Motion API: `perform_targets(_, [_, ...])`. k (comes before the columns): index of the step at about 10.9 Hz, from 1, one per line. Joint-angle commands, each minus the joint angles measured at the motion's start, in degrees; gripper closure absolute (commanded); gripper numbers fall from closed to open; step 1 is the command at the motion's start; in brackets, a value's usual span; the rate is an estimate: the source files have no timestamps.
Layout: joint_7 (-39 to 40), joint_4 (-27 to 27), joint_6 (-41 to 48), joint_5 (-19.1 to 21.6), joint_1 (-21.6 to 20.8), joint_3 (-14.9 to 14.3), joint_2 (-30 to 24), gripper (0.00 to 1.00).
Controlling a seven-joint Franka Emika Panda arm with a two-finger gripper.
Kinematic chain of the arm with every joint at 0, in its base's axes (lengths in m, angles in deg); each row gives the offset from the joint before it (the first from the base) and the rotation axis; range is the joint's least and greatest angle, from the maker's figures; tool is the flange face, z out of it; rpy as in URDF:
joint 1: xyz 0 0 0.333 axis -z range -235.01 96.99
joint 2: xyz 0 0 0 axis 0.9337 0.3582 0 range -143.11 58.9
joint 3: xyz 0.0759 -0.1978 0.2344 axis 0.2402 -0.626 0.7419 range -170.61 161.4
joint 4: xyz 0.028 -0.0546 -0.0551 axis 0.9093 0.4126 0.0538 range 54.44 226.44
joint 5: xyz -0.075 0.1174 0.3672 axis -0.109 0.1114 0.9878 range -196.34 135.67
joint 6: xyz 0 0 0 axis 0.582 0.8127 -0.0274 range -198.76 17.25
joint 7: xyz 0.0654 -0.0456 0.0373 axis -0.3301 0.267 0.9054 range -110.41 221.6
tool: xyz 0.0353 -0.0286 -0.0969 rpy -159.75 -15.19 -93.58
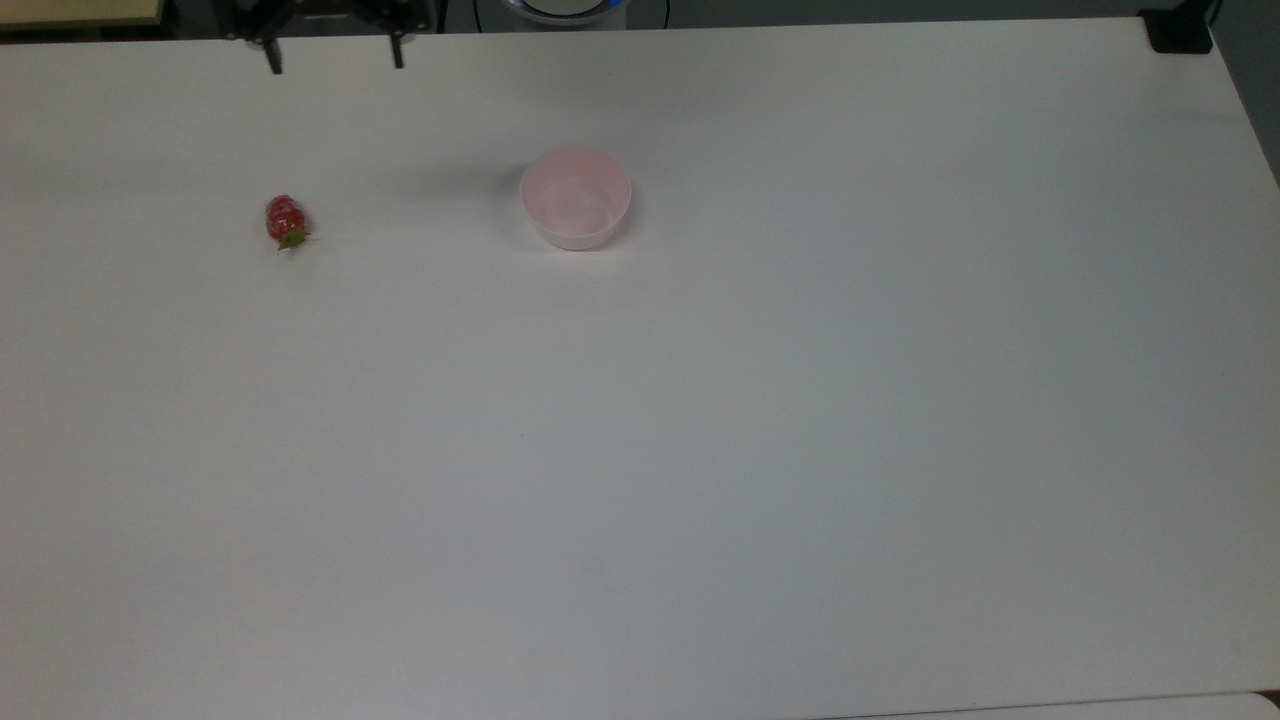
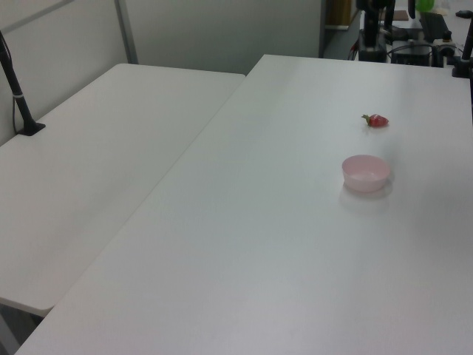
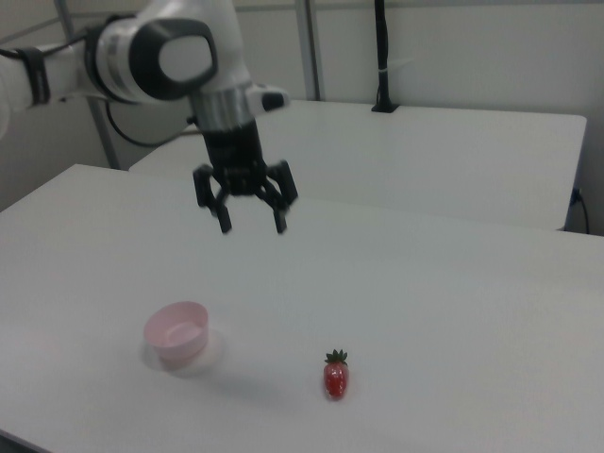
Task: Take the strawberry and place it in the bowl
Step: 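Move the gripper over the red strawberry and lower it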
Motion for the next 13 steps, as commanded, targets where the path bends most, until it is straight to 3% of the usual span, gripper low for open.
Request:
perform_targets(1, [5.7,9.6,-8.3,-1.9,5.7,-0.1,-0.9,0.00])
perform_targets(4, [9.7,16.4,-20.3,-1.9,9.3,-0.1,1.4,0.05])
perform_targets(7, [12.9,18.7,-27.0,-2.0,11.2,-0.2,6.2,0.11])
perform_targets(13, [12.4,18.6,-29.7,-3.8,12.4,-0.2,12.1,0.18])
